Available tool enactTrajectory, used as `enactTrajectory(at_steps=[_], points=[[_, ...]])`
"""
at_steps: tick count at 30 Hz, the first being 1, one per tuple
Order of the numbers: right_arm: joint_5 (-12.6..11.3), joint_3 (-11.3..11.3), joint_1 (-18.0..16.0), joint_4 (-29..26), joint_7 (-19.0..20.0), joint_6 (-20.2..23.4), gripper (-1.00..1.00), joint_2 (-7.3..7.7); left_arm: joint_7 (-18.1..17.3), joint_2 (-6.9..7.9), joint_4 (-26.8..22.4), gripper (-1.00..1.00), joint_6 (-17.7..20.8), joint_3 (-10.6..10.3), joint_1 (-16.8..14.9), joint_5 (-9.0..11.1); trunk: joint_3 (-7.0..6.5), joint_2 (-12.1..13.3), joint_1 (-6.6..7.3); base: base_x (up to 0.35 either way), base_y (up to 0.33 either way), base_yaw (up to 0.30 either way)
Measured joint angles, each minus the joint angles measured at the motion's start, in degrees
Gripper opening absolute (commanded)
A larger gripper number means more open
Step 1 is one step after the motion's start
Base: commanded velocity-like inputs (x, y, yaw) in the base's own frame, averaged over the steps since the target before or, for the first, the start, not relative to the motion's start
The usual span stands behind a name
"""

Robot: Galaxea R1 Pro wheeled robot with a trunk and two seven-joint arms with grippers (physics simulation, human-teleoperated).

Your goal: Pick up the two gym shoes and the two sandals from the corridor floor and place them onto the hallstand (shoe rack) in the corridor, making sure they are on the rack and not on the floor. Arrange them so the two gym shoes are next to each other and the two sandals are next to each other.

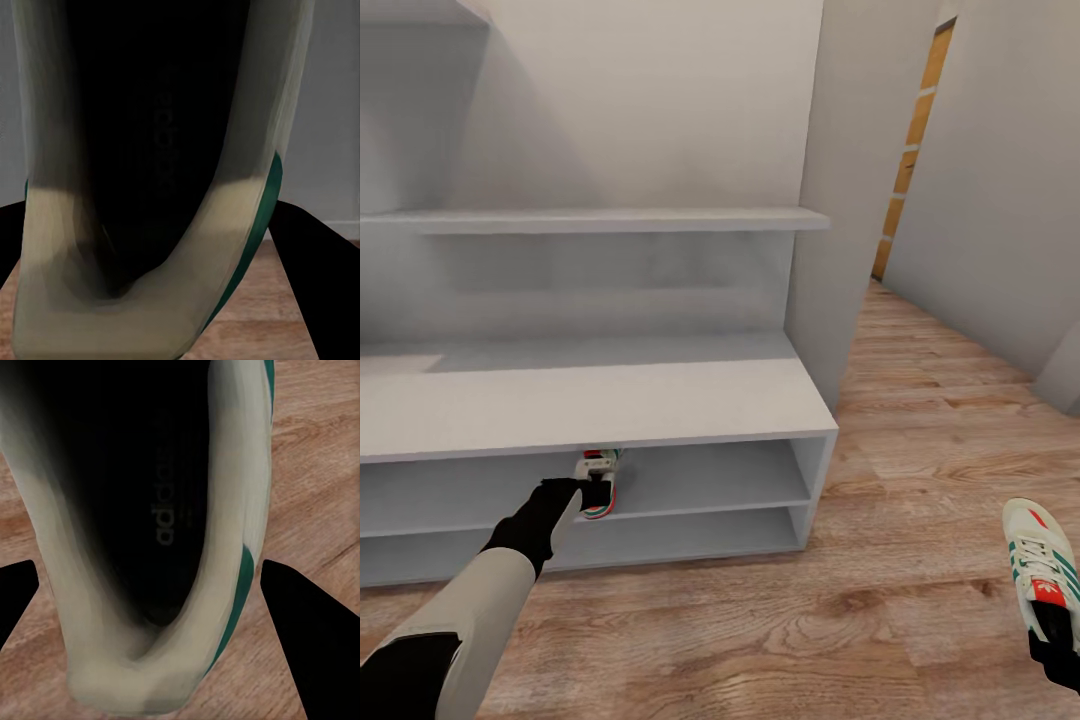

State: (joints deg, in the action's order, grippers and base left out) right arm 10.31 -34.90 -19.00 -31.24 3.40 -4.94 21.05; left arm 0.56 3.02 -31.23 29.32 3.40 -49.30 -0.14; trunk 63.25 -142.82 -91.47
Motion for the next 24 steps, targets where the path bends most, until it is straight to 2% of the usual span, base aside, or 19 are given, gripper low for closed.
enactTrajectory(at_steps=[4,11,24], points=[[0.0,0.0,0.0,0.0,0.0,0.0,-1.0,0.0,0.0,0.0,0.0,-1.0,0.0,0.0,0.0,0.0,0.0,0.0,0.0,0.034,0.0,0.0],[0.0,0.0,0.0,0.0,0.0,0.0,-1.0,0.0,0.0,0.07,0.1,-1.0,0.0,0.0,0.0,0.0,0.0,0.0,0.02,0.191,0.0,0.0],[0.0,0.0,0.0,0.0,0.0,0.0,-1.0,0.0,0.0,0.08,0.0,-1.0,-0.1,0.1,0.1,0.0,0.0,0.0,0.0,0.023,0.0,0.0]])
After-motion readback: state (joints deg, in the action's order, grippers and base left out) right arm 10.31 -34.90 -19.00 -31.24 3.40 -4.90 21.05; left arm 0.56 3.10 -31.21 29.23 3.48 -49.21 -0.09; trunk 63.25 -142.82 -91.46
